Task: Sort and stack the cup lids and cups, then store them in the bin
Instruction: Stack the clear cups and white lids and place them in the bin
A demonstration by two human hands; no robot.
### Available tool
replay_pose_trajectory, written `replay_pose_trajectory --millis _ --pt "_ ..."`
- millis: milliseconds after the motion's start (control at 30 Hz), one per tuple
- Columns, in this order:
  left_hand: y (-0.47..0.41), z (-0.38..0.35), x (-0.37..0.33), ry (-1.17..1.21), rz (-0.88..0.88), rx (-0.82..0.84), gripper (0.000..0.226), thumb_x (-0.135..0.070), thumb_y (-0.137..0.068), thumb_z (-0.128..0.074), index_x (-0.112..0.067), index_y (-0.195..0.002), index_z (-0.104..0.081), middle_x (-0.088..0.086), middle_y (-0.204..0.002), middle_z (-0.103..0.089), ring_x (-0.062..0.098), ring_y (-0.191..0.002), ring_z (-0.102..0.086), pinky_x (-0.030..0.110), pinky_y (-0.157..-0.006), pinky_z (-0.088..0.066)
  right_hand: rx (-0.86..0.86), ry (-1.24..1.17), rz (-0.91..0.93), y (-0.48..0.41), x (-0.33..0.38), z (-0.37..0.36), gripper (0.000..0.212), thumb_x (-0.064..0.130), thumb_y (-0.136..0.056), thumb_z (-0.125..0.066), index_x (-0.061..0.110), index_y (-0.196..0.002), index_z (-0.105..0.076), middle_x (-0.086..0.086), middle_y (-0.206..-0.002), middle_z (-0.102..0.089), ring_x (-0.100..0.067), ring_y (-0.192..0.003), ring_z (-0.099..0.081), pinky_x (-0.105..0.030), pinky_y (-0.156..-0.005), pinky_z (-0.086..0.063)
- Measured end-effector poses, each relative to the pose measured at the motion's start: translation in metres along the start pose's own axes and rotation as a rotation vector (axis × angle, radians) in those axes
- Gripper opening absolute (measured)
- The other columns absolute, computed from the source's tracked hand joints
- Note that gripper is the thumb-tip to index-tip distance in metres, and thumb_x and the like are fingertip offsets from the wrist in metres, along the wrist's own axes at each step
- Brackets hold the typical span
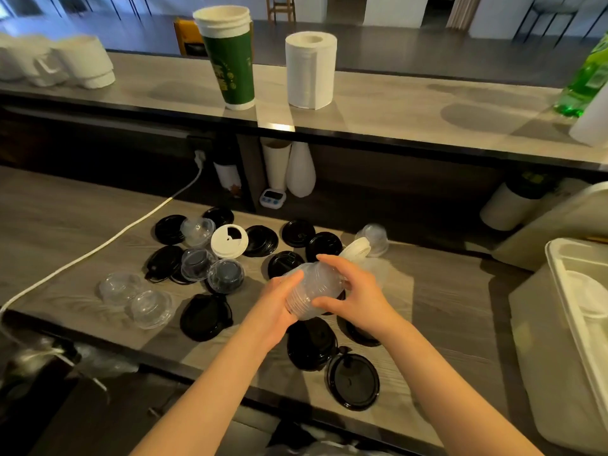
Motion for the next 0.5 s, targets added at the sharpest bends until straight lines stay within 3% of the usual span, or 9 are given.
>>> replay_pose_trajectory --millis 100,267,400,500 --pt "-0.001 -0.007 0.001 -0.01 -0.016 -0.047 0.011 -0.017 -0.094 -0.051 -0.011 -0.1 -0.058 0.013 -0.1 -0.067 0.022 -0.084 -0.067 0.032 -0.062 -0.055 -0.009 0.016 -0.003 0.005 -0.004 0.011 0.071 0.027 -0.071 -0.081 0.027 -0.134 -0.047 0.02 -0.124 -0.049 0.003 -0.118 -0.044 -0.019 -0.097 -0.038" --pt "-0.009 0.003 0.001 -0.048 0.016 -0.093 0.042 -0.02 -0.091 -0.057 -0.006 -0.129 -0.048 0.021 -0.124 -0.058 0.031 -0.103 -0.063 0.036 -0.065 -0.054 -0.035 0.014 -0.011 0.005 -0.004 0.009 0.073 0.031 -0.072 -0.08 0.031 -0.135 -0.044 0.02 -0.126 -0.048 0.002 -0.119 -0.044 -0.019 -0.097 -0.038" --pt "-0.016 0.043 -0.019 0.009 -0.034 -0.19 0.044 -0.017 -0.088 -0.06 -0.007 -0.129 -0.05 0.02 -0.126 -0.057 0.032 -0.111 -0.059 0.036 -0.067 -0.052 -0.004 0.018 -0.022 -0.016 0.003 -0.019 0.073 0.038 -0.078 -0.073 0.03 -0.141 -0.037 0.014 -0.137 -0.046 -0.001 -0.127 -0.041 -0.025 -0.103 -0.039" --pt "-0.016 0.082 -0.053 0.03 -0.098 -0.23 0.034 -0.014 -0.09 -0.057 -0.005 -0.123 -0.055 0.016 -0.122 -0.061 0.027 -0.107 -0.061 0.035 -0.071 -0.051 -0.025 0.02 -0.082 -0.038 0.005 -0.046 0.072 0.041 -0.084 -0.065 0.026 -0.145 -0.031 0.009 -0.142 -0.044 -0.005 -0.129 -0.041 -0.025 -0.103 -0.039"
Point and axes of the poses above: each hand's wrist, its own y-axis away from the middle knuckle, its own z-axis out of the back of the hand, x = y × z, the point moved 10 cm from there along -y, towards the middle knuckle
